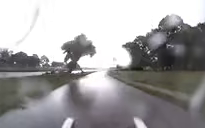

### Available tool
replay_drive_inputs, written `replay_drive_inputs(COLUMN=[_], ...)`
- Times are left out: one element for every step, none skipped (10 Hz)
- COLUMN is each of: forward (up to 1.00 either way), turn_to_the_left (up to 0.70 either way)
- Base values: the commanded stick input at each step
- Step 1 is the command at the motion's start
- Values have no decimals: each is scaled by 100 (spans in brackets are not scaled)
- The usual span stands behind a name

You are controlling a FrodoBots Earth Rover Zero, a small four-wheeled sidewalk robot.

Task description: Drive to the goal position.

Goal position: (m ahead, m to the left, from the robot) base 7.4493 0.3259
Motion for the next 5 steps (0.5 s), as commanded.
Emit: replay_drive_inputs(forward=[100,100,100,100,100], turn_to_the_left=[0,0,0,0,0])
